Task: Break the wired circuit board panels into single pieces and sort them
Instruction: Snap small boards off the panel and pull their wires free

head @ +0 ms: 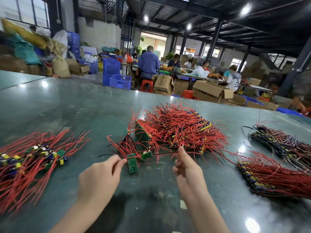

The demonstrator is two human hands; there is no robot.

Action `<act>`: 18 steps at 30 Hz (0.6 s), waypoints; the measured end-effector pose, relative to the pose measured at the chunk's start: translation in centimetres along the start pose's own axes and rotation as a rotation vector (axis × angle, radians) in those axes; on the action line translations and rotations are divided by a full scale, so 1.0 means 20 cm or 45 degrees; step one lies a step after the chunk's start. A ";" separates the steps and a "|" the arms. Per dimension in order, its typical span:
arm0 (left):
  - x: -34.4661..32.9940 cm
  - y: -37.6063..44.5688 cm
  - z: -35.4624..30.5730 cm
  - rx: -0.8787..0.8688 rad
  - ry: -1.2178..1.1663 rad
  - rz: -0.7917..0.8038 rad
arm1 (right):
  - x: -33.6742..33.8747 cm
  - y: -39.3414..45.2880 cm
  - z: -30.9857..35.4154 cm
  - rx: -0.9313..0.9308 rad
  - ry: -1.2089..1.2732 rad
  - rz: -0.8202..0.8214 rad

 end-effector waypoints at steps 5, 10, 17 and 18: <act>0.08 0.04 0.03 -0.112 -0.120 -0.147 | 0.03 0.02 0.07 -0.001 0.148 0.027; 0.13 0.08 0.04 -0.353 -0.152 -0.141 | 0.02 0.02 0.09 0.038 0.161 0.051; 0.11 0.12 0.18 -0.208 -0.064 -0.122 | 0.04 0.02 0.11 0.183 0.026 0.050; 0.09 0.13 0.20 -0.170 -0.046 -0.088 | 0.03 0.02 0.12 0.189 0.022 0.061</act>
Point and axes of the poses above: each hand's wrist, its own y-axis towards the middle knuckle, its own x-axis out of the back of the hand, z = x × y, the point moved 5 cm from there along y, towards the middle knuckle, and after that the axes turned 2 degrees about -z, right-handed, at the moved point
